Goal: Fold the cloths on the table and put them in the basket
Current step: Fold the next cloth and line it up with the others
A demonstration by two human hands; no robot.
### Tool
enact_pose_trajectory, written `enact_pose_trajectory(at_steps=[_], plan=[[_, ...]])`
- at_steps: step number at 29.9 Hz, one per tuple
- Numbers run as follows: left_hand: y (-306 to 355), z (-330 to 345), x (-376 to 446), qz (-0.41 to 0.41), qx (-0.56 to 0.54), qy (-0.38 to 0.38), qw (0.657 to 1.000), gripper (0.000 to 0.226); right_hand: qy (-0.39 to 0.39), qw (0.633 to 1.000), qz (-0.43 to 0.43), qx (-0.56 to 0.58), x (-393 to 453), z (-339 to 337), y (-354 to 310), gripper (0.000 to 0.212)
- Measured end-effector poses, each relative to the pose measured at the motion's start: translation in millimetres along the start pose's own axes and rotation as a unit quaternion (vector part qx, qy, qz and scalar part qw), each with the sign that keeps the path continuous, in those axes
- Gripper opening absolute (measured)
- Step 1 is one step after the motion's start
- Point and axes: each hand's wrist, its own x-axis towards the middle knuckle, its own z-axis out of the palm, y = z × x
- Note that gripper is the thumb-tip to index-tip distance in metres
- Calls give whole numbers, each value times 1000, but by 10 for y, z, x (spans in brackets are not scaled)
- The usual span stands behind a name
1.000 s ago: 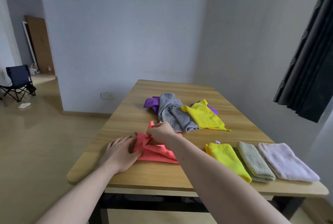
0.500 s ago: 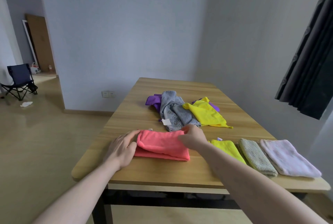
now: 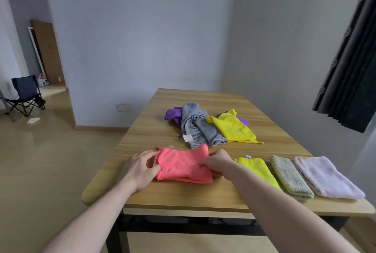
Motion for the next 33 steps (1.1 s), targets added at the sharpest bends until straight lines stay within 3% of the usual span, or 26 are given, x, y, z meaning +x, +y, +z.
enact_pose_trajectory(at_steps=[5,9,13,16,23,28,33], plan=[[-1,0,-1,8,5,15,1000,65,38,999,2,18,55,-48,36,26],[-14,3,7,11,3,19,1000,75,65,998,-20,-10,-18,-194,-12,12],[-18,8,25,5,13,8,1000,89,75,995,-46,-38,-67,-271,-117,17],[-7,25,23,5,60,-1,998,88,78,994,-69,-40,-85,-269,-227,9],[-5,15,13,2,76,9,997,84,88,988,-128,-3,-132,-35,-503,35],[30,-3,-6,13,86,15,996,81,93,979,-175,-39,-161,188,-571,32],[61,-28,-30,4,84,-2,996,95,97,978,-182,-23,-194,240,-558,35]])
